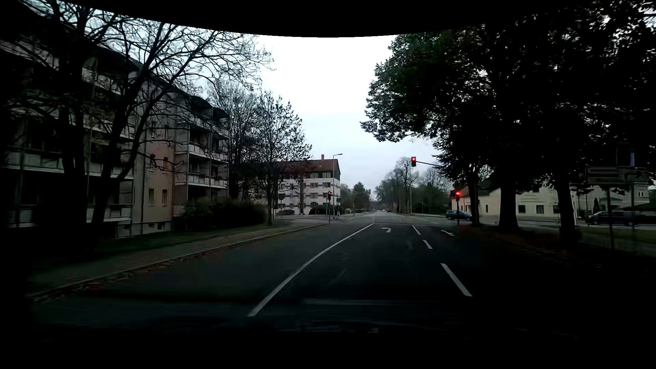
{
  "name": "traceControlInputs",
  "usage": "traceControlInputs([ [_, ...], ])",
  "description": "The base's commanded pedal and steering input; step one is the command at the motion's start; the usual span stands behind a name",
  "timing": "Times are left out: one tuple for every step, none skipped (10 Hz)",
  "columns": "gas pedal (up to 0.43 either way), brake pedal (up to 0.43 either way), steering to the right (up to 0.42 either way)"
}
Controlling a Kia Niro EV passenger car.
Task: Follow the waypoints while adhering to traffic rules and regulations
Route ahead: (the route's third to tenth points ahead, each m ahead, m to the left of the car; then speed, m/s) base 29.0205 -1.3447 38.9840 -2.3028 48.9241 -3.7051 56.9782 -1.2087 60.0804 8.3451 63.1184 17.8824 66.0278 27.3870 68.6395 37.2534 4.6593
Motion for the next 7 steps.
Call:
traceControlInputs([
  [0.087,0.0,0.014],
  [0.087,0.0,0.023],
  [0.087,0.0,0.037],
  [0.087,0.0,0.049],
  [0.087,0.0,0.058],
  [0.087,0.0,0.063],
  [0.087,0.0,0.069],
])
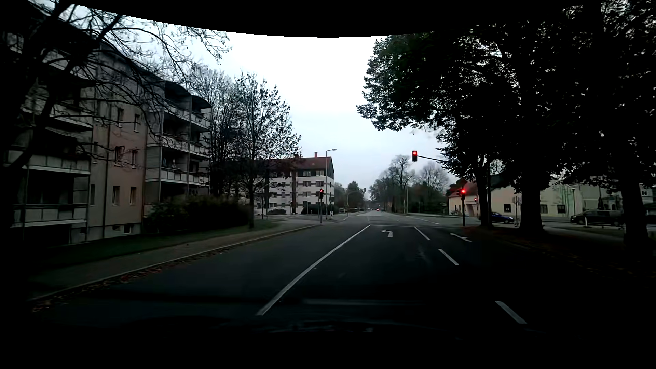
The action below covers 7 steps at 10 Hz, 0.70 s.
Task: Follow the waypoints while adhering to traffic rules and regulations
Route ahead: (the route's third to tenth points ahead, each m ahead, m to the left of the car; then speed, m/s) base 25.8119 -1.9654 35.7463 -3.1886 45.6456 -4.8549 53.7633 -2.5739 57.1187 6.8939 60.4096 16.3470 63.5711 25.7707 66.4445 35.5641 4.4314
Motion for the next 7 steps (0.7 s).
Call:
traceControlInputs([
  [0.087,0.0,0.074],
  [0.087,0.0,0.074],
  [0.087,0.0,0.074],
  [0.087,0.0,0.074],
  [0.087,0.0,0.074],
  [0.087,0.0,0.074],
  [0.087,0.0,0.074],
])
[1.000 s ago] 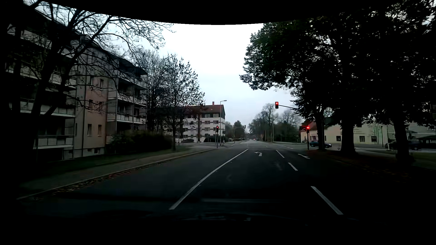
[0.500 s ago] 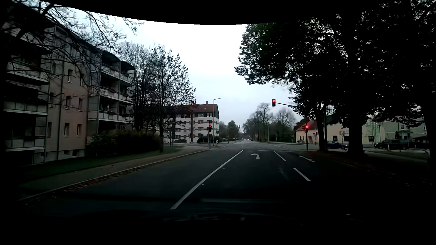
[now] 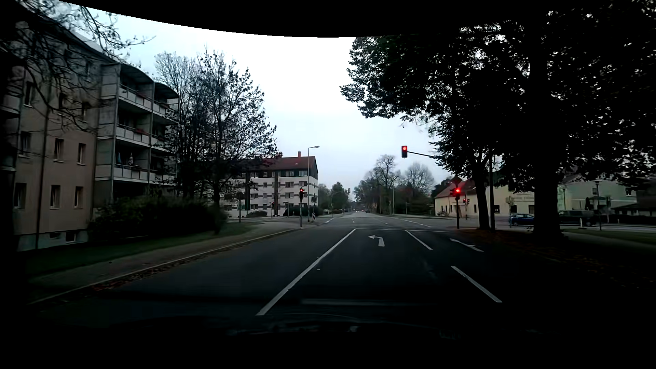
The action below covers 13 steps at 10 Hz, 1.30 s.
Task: Follow the waypoints while adhering to traffic rules and regulations
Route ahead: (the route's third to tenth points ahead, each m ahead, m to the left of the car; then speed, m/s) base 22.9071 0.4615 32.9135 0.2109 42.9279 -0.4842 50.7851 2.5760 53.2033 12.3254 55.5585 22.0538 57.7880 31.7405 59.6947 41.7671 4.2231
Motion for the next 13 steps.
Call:
traceControlInputs([
  [0.087,0.0,0.074],
  [0.087,0.0,0.074],
  [0.087,0.0,0.074],
  [0.079,0.0,0.074],
  [0.079,0.0,0.073],
  [0.079,0.0,0.071],
  [0.079,0.0,0.069],
  [0.079,0.0,0.069],
  [0.067,0.0,0.066],
  [0.039,0.0,0.063],
  [0.0,0.0,0.055],
  [0.0,0.0,0.046],
  [0.0,0.0,0.038],
])
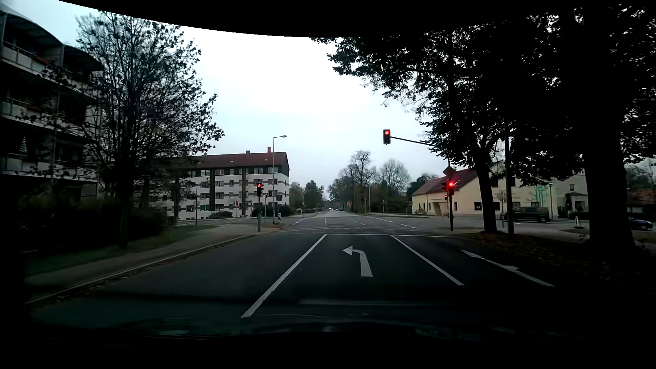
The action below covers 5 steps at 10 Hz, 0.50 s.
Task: Follow the waypoints while adhering to traffic rules and regulations
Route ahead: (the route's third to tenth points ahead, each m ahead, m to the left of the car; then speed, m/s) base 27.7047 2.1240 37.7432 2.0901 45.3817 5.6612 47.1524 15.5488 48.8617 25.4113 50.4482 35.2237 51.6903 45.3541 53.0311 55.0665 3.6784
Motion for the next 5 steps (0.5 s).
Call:
traceControlInputs([
  [0.0,0.0,0.035],
  [0.0,0.0,0.03],
  [0.0,0.0,0.024],
  [0.0,0.0,0.018],
  [0.0,0.0,0.012],
])
